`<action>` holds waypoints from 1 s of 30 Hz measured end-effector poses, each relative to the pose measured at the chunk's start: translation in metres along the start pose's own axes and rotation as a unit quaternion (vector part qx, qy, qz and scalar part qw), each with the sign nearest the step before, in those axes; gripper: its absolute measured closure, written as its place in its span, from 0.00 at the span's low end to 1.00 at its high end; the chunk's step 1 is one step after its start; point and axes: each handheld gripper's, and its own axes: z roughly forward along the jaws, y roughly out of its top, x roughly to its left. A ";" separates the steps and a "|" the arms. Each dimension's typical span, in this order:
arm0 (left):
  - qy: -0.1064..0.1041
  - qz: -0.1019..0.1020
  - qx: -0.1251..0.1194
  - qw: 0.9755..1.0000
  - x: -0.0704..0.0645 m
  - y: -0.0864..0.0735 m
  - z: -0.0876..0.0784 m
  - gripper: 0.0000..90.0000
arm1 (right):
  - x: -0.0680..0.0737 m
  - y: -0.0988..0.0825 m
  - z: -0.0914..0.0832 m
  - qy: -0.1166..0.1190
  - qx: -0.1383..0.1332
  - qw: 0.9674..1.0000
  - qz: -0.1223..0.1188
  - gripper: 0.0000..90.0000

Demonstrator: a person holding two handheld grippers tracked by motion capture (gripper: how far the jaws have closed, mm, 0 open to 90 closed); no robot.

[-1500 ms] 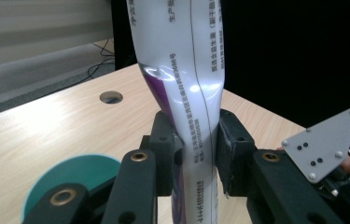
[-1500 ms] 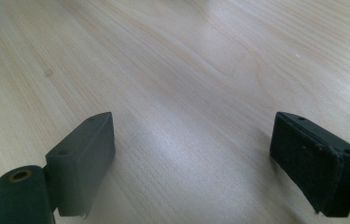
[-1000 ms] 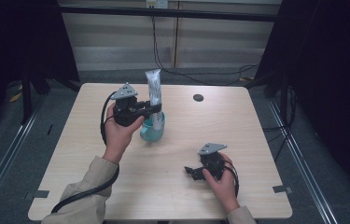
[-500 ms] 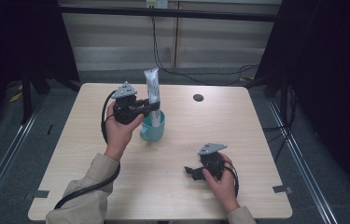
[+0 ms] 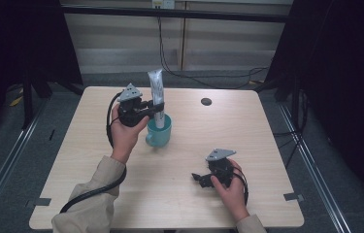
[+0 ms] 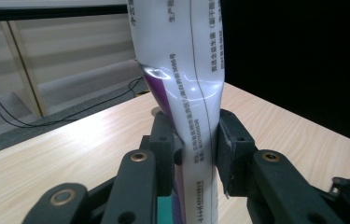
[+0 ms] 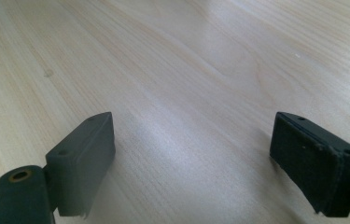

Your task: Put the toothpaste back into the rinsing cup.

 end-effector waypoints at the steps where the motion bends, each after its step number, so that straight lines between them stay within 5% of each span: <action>1: 0.000 0.000 0.000 1.000 0.000 0.000 0.000 0.79 | 0.000 0.000 0.000 0.000 0.000 1.000 0.000 0.15; 30: 0.028 -0.007 0.023 0.999 0.007 -0.036 0.020 0.78 | 0.000 0.000 0.000 0.001 0.000 1.000 0.000 0.15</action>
